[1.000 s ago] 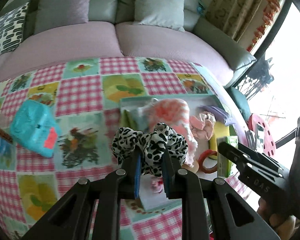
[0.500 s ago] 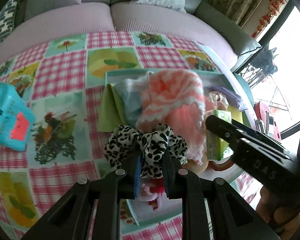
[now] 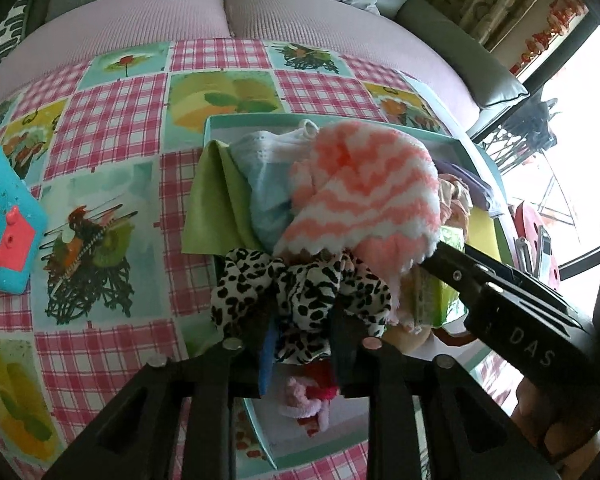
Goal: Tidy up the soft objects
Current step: 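Release the tissue pack in the tray with the right gripper while the left releases the scrunchie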
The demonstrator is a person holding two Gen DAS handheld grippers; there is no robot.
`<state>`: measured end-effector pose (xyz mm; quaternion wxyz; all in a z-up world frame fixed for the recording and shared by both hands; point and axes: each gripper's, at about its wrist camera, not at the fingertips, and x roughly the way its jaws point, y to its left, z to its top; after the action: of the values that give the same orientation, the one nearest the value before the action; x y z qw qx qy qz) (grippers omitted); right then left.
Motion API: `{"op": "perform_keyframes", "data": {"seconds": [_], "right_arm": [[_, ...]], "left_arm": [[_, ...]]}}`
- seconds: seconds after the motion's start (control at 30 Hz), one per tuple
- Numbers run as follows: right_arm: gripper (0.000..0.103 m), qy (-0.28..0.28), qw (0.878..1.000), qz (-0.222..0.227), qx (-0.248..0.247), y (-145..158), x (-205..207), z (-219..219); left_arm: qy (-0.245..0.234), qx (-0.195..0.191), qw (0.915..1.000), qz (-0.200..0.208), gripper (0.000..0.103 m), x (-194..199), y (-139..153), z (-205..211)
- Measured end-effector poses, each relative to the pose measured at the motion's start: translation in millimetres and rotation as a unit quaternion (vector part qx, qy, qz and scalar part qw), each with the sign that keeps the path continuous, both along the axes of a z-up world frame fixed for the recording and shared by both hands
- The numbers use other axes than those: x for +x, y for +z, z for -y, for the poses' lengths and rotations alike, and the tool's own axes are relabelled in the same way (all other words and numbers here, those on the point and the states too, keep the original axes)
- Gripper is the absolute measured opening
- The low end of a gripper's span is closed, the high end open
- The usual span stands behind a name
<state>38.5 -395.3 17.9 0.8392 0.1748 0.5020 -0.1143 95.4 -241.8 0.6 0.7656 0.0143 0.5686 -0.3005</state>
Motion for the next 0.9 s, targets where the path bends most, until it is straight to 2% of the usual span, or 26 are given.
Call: {"op": "perform_keyframes", "data": {"seconds": [0.1, 0.17, 0.27, 0.43, 0.53, 0.57, 0.6, 0.63, 0.67, 0.9], "right_arm": [[0.055, -0.002, 1.000, 0.011, -0.002, 8, -4, 1], [0.062, -0.004, 1.000, 0.017, -0.004, 13, -7, 1], [0.065, -0.003, 1.000, 0.024, -0.011, 21, -11, 0], [0.065, -0.002, 0.999, 0.023, -0.028, 29, -18, -3], [0.065, -0.003, 0.999, 0.017, -0.028, 28, -19, -2], [0.065, -0.003, 1.000, 0.015, -0.027, 27, -19, -3], [0.066, -0.002, 1.000, 0.013, -0.028, 26, -20, -3], [0.070, -0.002, 1.000, 0.012, -0.029, 26, -20, -3], [0.074, -0.005, 0.999, 0.009, -0.034, 26, -20, -3], [0.074, -0.010, 0.999, 0.014, -0.033, 28, -23, 0]], "left_arm": [[0.001, 0.000, 1.0000, -0.001, 0.031, -4, 7, -3], [0.001, 0.001, 1.0000, 0.004, 0.032, -8, 13, -5], [0.004, 0.004, 0.9999, 0.012, 0.035, -11, 19, -8], [0.014, 0.011, 0.9996, 0.023, 0.039, -11, 26, -17], [0.015, 0.006, 0.9997, 0.017, 0.041, -9, 24, -19], [0.015, 0.003, 0.9998, 0.013, 0.048, -9, 23, -19], [0.014, -0.010, 0.9998, 0.006, 0.079, -8, 22, -18], [0.017, -0.016, 0.9997, 0.006, 0.094, -8, 22, -17], [0.020, -0.016, 0.9996, 0.010, 0.094, -8, 23, -17], [0.018, -0.012, 0.9996, 0.020, 0.094, -9, 24, -18]]}}
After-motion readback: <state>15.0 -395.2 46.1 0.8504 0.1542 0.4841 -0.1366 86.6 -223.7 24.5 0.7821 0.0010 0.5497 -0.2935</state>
